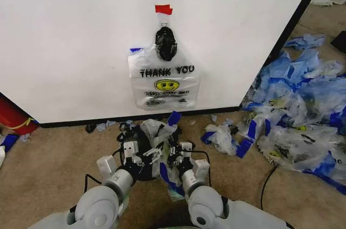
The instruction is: Pick up the garbage bag from the wall and place it over the trash bin.
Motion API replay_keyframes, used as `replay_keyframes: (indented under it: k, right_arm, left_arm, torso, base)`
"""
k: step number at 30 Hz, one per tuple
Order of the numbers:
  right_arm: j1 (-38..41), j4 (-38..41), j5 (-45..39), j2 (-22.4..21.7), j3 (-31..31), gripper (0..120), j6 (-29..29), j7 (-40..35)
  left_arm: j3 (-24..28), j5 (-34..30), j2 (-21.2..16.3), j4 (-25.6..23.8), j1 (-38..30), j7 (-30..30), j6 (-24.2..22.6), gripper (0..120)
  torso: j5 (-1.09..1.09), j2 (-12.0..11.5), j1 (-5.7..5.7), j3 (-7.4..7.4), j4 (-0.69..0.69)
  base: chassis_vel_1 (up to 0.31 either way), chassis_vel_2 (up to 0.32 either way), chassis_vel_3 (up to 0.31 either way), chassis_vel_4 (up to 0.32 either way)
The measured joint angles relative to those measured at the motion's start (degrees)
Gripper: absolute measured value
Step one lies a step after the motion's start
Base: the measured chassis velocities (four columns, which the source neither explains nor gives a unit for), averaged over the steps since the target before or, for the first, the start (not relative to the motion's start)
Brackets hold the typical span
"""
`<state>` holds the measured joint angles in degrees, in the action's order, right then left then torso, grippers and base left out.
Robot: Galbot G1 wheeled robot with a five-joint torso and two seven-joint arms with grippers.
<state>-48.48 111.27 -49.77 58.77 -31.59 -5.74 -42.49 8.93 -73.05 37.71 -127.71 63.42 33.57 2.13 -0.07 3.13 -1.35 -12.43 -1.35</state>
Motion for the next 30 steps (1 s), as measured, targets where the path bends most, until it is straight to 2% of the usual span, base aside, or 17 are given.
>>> replay_keyframes:
  k: [5, 6, 9, 11, 13, 16, 17, 21, 30]
  right_arm:
    - [-0.17, -0.01, 0.24, -0.25, 0.16, 1, -0.15, 0.16]
    - [-0.26, -0.04, 0.31, -0.33, 0.31, 1, -0.2, 0.24]
    - [-0.49, -0.11, 0.43, -0.32, 0.73, 1, -0.29, 0.3]
    - [-0.53, -0.11, 0.45, -0.31, 0.8, 1, -0.29, 0.3]
    - [-0.93, -0.09, 0.5, -0.28, 1.32, 1, -0.41, 0.32]
    - [-1.65, 0.22, 0.51, -0.44, 2.3, 1, -0.6, 0.5]
    - [-1.65, 0.22, 0.51, -0.44, 2.3, 1, -0.6, 0.5]
    - [-3.15, 1.15, 0.51, -0.82, 4.19, 1, -0.87, 0.82]
    - [-5.17, 2.5, 0.42, -1.57, 6.77, 1, -0.94, 1.24]
  left_arm:
    - [0.1, 0.45, 0.54, 0.69, -0.19, -0.17, 0.45, 63]
    - [-0.05, 0.6, 0.54, 0.75, -0.08, -0.23, 0.6, 53]
    - [-0.49, 0.95, 0.51, 0.75, 0.31, -0.31, 0.79, 40]
    - [-0.59, 0.99, 0.48, 0.73, 0.42, -0.32, 0.82, 40]
    - [-1.22, 1.05, 0.09, 0.3, 0.97, -0.33, 0.97, 29]
    - [-2.12, 1.05, -0.44, -0.51, 1.8, -0.33, 1.1, 19]
    - [-2.12, 1.05, -0.44, -0.51, 1.8, -0.33, 1.1, 19]
    - [-3.71, 1.1, -1.2, -1.42, 3.2, -0.32, 1.43, 3]
    - [-6.01, 1.85, -1.78, -2.12, 5.33, 0.3, 2.03, 0]
  torso:
    - [0.0, 0.0, 0.0, 0.0, 0.0]
    - [0.0, 0.0, 0.0, 0.0, 0.0]
    - [0.0, 0.0, 0.0, 0.0, 0.0]
    - [0.0, 0.0, 0.0, 0.0, 0.0]
    - [0.0, 0.0, 0.0, 0.0, 0.0]
    - [0.0, 0.0, 0.0, 0.0, 0.0]
    - [0.0, 0.0, 0.0, 0.0, 0.0]
    - [0.0, 0.0, 0.0, 0.0, 0.0]
    - [0.0, 0.0, 0.0, 0.0, 0.0]
  base:
    - [0.0, 0.0, 0.0, 0.0]
    - [0.0, 0.0, 0.0, 0.0]
    - [0.0, 0.0, 0.0, 0.0]
    - [0.0, 0.0, 0.0, 0.0]
    - [0.0, 0.0, 0.0, 0.0]
    - [0.0, 0.0, 0.0, 0.0]
    - [0.0, 0.0, 0.0, 0.0]
    - [0.0, 0.0, 0.0, 0.0]
    - [0.0, 0.0, 0.0, 0.0]
